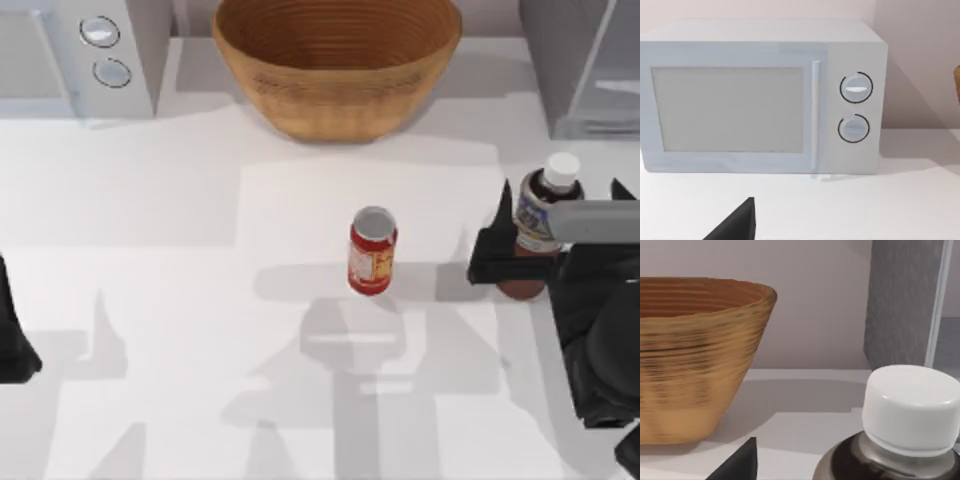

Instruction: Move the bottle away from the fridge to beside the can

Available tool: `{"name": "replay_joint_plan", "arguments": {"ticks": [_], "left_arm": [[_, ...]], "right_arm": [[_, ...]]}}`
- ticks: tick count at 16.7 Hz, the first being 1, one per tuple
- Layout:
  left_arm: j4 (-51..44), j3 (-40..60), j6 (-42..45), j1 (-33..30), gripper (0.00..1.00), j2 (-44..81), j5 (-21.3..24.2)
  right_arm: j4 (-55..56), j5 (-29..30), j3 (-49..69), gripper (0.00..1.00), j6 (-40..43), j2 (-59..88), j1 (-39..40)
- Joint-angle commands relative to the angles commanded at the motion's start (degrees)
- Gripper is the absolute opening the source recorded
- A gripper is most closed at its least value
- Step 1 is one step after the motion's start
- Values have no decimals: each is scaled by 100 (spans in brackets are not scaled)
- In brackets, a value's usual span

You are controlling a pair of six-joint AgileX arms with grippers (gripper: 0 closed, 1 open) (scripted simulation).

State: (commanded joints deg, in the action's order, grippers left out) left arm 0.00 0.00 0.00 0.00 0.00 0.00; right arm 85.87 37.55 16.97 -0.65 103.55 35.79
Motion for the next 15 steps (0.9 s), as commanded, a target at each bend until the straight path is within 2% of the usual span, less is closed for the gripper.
{"name": "replay_joint_plan", "arguments": {"ticks": [3, 7, 15], "left_arm": [[0, 0, 0, 0, 100, 0, 0], [0, 0, 0, 0, 100, 0, 0], [0, 0, 0, 0, 100, 0, 0]], "right_arm": [[-235, -106, -51, 100, -7, -352, -45], [-1136, -498, -291, 100, -30, -1542, -271], [-4413, -1817, -1184, 100, -43, -5328, -1472]]}}
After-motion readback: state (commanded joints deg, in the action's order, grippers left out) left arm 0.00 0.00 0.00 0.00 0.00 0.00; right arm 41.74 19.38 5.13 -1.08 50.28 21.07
